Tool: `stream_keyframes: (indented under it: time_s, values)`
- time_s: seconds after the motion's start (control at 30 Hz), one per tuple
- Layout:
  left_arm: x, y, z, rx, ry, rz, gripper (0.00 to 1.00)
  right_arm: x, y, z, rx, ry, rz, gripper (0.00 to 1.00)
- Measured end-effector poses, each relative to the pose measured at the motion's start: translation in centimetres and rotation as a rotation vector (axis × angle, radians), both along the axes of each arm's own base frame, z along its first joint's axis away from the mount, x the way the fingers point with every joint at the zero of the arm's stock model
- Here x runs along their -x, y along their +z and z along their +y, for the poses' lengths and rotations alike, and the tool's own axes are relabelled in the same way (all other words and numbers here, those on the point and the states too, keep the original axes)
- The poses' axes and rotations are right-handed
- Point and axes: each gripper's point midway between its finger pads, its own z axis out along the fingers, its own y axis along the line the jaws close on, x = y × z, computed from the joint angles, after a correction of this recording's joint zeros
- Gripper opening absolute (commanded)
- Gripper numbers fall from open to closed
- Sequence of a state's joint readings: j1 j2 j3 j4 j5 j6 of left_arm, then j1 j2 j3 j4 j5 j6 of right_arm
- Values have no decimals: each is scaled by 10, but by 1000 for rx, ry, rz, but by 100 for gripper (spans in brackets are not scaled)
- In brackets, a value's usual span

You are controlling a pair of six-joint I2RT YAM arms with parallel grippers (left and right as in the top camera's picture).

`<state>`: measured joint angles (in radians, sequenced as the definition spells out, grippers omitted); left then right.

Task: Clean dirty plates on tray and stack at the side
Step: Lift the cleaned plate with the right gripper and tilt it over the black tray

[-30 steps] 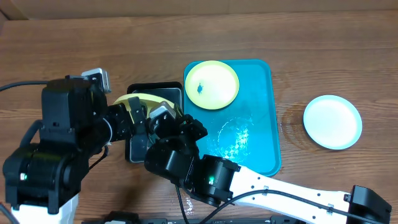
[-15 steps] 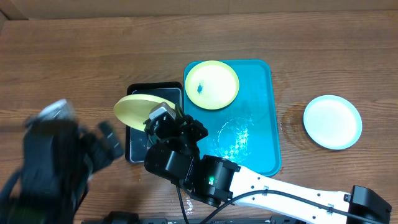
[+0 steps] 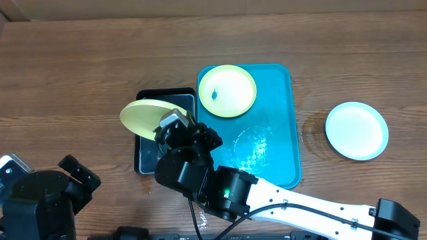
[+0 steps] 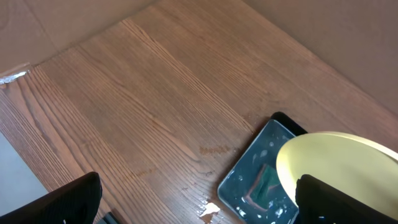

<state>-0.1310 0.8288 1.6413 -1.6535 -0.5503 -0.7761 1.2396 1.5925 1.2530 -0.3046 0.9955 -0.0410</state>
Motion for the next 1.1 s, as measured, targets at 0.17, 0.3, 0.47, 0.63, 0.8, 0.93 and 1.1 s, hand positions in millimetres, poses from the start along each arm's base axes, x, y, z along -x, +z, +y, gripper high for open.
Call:
stream_keyframes:
  time_s: [0.17,0.3,0.47,0.63,0.8,0.93,1.1]
  values:
    - [0,0,0,2,2,-2,100,0,0,0,0,0,0,4]
    - [0,0,0,2,2,-2,100,0,0,0,-1,0,0,4]
    - [0,0,0,2,2,-2,100,-1,2,0,-10,-6,-8,4]
    - [0,0,0,3,2,-2,100,-6,16,-6,-77,-76,-60,4]
    - [0,0,0,3,2,-2,100,-10,29,-16,-105,-147,-115,4]
    - [0,0,0,3,2,-2,100,-11,33,-15,-114,-150,-126,4]
    - [0,0,0,3,2,-1,100,-17,20,-24,-134,-176,-81,4]
